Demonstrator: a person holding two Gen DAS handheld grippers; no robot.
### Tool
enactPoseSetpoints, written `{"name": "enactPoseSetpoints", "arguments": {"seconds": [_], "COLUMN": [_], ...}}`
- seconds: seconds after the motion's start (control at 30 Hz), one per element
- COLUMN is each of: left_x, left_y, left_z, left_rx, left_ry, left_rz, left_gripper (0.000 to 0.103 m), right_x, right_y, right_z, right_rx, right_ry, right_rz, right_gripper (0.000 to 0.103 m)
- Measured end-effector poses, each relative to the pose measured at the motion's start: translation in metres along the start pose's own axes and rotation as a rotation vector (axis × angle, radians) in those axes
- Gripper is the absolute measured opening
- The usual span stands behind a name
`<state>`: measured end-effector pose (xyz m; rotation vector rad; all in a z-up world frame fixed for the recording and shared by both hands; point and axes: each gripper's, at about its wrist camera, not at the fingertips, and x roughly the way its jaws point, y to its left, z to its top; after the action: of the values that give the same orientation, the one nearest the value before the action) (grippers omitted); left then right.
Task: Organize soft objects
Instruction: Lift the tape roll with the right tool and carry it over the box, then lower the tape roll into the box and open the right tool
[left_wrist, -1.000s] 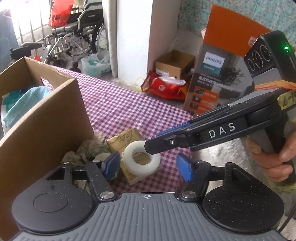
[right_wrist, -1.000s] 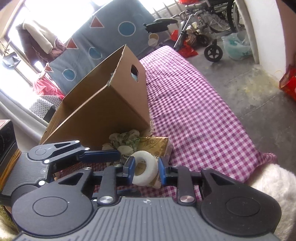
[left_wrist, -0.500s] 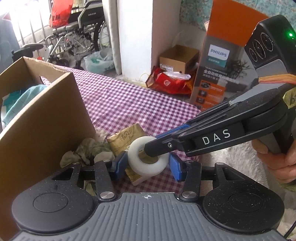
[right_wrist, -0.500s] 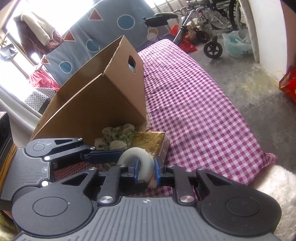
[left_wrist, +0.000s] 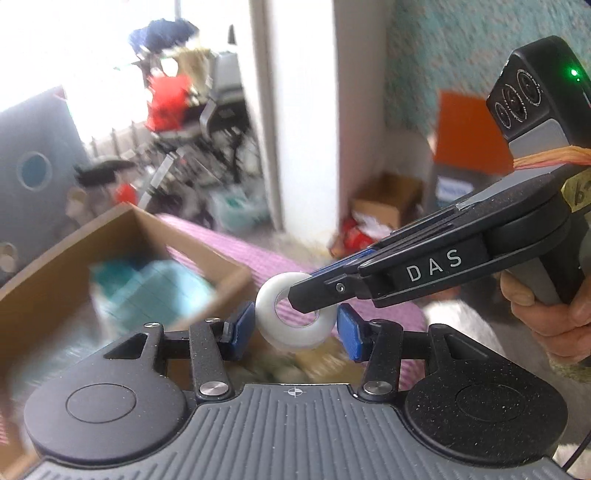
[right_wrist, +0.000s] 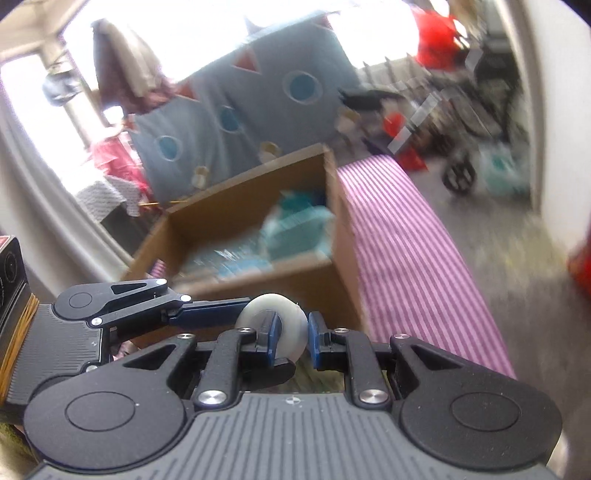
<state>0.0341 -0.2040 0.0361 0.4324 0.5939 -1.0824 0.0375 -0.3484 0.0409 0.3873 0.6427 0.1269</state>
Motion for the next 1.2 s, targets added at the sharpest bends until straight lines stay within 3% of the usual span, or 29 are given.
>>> {"name": "enactPoseSetpoints", "arguments": {"seconds": [0.2,0.47,0.87,1.2], "left_x": [-0.038,-0.032,0.052,0.121], "left_y": [0.035,0.107,0.209,0.247], "left_z": [0.020,0.051,0.077,0.076], "left_rx": [-0.019,-0.082,-0.239,-0.361], "left_ry": [-0.098,-0.075,0.054,0.139], "left_rz": [0.109,0.169,0.059,-0.048], "left_gripper": [0.049,0.049,0.049,0.048], "right_x": [0.024,0.095,0.202,0.258], "right_y": [0.043,0.066,0.034,0.004], "right_z": [0.054,0.124,0.184,0.198], "right_rx": [-0.153,-0.252,-0.284,-0.357], "right_ry": [-0.014,0.107,0.321,0.430], "right_rz": [0.058,0.086,-0.004,-0.111], "right_gripper": [0.019,0.019,0.019,0.019]}}
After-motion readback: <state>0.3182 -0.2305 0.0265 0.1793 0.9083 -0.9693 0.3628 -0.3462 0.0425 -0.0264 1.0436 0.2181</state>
